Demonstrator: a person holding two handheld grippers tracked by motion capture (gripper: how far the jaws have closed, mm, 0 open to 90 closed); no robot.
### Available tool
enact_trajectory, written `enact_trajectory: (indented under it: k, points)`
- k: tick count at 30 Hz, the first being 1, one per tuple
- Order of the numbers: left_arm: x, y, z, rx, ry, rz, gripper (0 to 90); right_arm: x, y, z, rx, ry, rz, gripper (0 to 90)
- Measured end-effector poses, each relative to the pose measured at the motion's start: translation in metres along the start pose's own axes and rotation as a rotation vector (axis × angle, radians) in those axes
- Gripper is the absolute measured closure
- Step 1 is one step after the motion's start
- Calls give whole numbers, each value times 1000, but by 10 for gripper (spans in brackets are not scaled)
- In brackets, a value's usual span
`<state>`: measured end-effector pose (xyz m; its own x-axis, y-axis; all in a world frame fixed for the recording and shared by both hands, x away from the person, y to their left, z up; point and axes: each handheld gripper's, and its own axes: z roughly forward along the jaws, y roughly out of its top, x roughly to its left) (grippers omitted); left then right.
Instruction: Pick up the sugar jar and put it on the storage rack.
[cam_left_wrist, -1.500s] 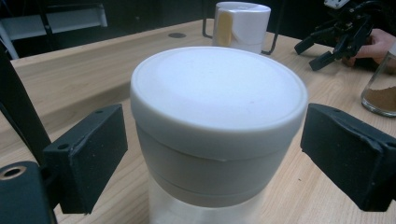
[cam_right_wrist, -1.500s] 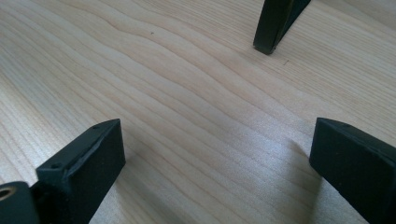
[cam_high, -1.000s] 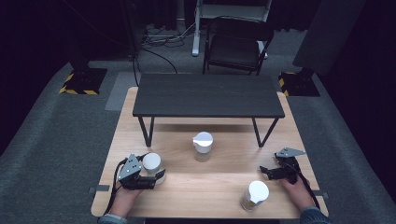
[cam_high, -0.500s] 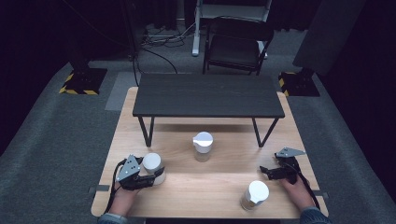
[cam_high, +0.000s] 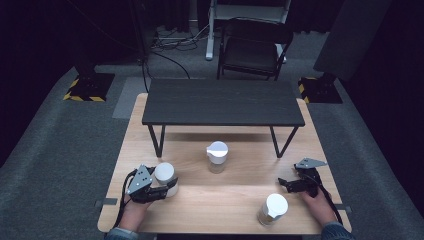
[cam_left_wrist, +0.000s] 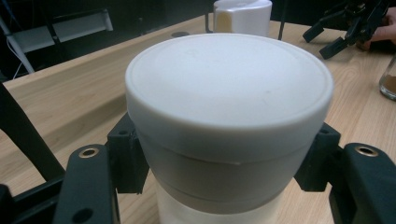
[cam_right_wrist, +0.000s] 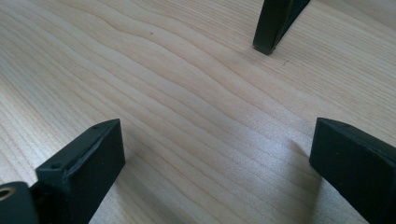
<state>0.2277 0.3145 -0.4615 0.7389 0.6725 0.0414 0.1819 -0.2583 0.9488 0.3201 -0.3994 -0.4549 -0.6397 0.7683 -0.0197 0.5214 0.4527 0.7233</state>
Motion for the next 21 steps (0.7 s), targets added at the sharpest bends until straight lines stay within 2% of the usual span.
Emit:
enact_trajectory:
  k: [6, 11, 21]
  points:
    - [3, 5, 3, -13, -11, -29, 343, 0, 0, 0, 0, 0, 0, 31]
    - [4, 12, 5, -30, -13, -33, 343, 0, 0, 0, 1, -3, 2, 28]
    - [12, 26, 12, -25, -25, -36, 343, 1, 1, 0, 2, -8, 7, 24]
